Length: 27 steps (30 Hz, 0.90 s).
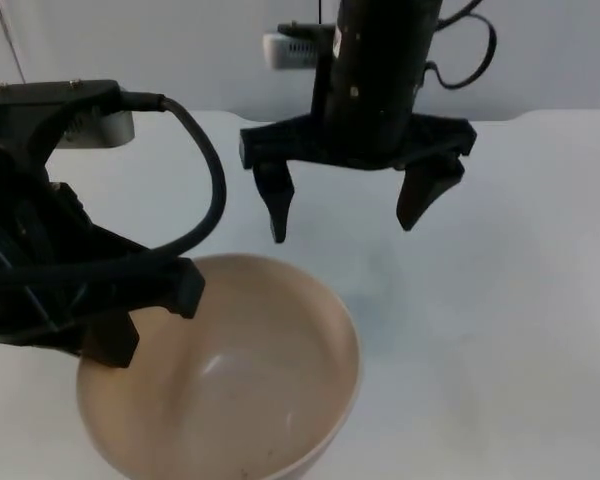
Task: Pick up the bowl with the left hand and pour the coffee beans from the cup into the bowl with the right hand.
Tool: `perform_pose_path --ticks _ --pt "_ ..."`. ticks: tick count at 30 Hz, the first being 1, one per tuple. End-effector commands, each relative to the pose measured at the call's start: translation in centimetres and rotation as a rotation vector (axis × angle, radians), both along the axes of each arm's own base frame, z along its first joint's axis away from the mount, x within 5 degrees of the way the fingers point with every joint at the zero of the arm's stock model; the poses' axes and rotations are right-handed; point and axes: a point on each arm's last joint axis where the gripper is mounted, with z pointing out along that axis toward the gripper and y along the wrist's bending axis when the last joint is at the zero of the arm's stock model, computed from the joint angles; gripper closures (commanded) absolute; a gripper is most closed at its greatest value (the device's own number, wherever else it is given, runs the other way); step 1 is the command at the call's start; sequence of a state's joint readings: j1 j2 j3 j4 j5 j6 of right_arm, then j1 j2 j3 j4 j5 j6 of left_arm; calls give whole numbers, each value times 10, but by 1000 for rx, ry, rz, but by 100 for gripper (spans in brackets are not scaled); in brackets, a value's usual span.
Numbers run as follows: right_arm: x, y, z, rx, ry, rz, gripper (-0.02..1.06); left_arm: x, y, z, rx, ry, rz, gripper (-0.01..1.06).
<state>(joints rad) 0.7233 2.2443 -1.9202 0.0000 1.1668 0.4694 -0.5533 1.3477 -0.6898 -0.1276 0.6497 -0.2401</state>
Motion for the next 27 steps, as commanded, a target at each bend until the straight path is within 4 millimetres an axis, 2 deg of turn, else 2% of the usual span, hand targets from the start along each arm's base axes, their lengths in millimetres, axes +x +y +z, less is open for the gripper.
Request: perform_pose_path --ticks 1,8,16,21,27 --pt "-1 6 -1 12 -10 -6 6 -1 -1 2 -18 -10 6 105" --pt "-4 19 -19 -48 -89 -3 6 -1 -1 2 -22 -13 8 105" --pt "0 20 -36 -79 -98 -28 10 -1 -1 2 -26 -16 11 105" --pt "-1 27 -54 -76 -98 -29 11 0 -2 2 -28 -19 12 105" --pt "1 28 -64 -72 -104 -58 14 0 -2 2 -29 -19 13 105"
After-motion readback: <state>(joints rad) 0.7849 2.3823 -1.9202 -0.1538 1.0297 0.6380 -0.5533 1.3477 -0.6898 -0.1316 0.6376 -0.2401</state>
